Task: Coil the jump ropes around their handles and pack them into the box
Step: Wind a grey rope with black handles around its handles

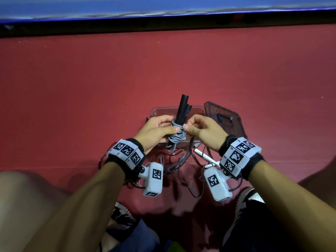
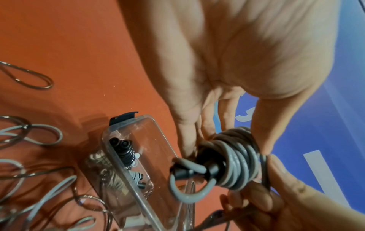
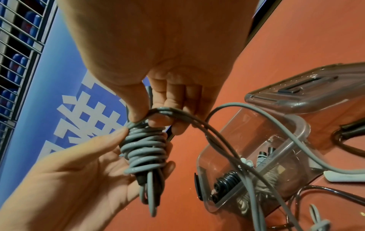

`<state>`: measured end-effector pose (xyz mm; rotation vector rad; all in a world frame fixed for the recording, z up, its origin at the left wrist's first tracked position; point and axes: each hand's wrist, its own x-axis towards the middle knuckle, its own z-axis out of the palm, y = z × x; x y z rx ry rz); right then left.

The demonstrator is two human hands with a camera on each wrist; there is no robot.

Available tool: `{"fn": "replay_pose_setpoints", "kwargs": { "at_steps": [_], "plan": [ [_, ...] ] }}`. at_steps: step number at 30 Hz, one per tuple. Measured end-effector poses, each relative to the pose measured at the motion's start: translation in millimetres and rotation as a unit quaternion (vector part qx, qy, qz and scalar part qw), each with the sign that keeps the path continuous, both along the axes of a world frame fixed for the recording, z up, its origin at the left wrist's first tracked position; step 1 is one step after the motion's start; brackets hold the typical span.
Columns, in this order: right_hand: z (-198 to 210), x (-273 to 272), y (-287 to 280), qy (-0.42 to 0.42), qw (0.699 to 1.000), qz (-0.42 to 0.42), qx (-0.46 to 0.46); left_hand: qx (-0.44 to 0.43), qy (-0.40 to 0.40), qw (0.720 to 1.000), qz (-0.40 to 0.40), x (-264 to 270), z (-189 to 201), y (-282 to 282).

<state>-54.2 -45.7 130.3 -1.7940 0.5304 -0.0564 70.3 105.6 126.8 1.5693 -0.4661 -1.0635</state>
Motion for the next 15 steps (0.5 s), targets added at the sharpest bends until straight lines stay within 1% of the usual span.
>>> {"fn": "replay_pose_setpoints", "kwargs": {
  "at_steps": [4,8,10,13,15],
  "plan": [
    [-1.7,-1.0,-2.7,0.012,0.999,-0.004,-0.033,-0.024,0.03,0.999,0.004,-0.9,2.5,-1.4],
    [-3.8,-0.9,-6.6,0.034,0.994,0.002,-0.108,-0.038,0.066,0.997,0.024,-0.9,2.9,-1.8],
    [-3.5,-1.4,-7.0,0.03,0.994,0.006,-0.103,-0.03,0.056,0.998,0.021,-1.7,2.9,-1.4],
    [-1.1,-2.8,-4.7,0.026,0.994,0.015,-0.101,0.001,0.01,1.0,0.004,-0.7,1.7,-0.4],
    [1.5,-2.6,-3.7,0.018,0.994,0.018,-0.104,-0.008,0.012,1.0,0.015,1.7,0.4,-1.0]
  ]
}}
